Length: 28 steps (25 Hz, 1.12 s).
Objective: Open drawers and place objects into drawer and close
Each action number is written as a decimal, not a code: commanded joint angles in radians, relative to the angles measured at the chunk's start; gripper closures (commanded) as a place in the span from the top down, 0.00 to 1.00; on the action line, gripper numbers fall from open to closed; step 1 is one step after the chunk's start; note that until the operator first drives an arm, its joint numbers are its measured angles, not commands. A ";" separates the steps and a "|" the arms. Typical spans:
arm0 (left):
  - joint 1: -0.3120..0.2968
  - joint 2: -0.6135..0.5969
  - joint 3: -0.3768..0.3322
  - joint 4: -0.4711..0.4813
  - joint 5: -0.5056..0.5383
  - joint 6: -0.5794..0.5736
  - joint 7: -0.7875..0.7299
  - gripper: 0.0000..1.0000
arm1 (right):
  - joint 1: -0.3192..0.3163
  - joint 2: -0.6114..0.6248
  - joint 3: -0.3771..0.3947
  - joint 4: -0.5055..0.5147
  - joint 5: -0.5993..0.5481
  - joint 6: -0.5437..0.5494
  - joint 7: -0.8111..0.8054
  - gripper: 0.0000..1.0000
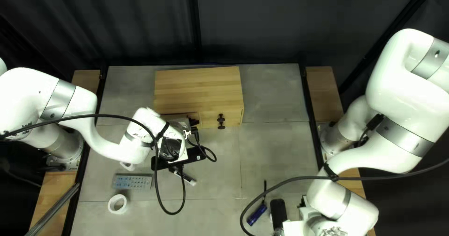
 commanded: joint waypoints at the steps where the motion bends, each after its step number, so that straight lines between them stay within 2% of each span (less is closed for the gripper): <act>1: 0.002 -0.002 0.002 0.004 0.001 0.004 0.003 1.00 | 0.000 0.000 0.000 0.000 0.000 0.000 0.000 1.00; 28: 0.000 -0.006 0.005 -0.003 0.021 0.003 -0.006 1.00 | 0.000 0.000 0.000 0.000 0.000 0.000 0.000 1.00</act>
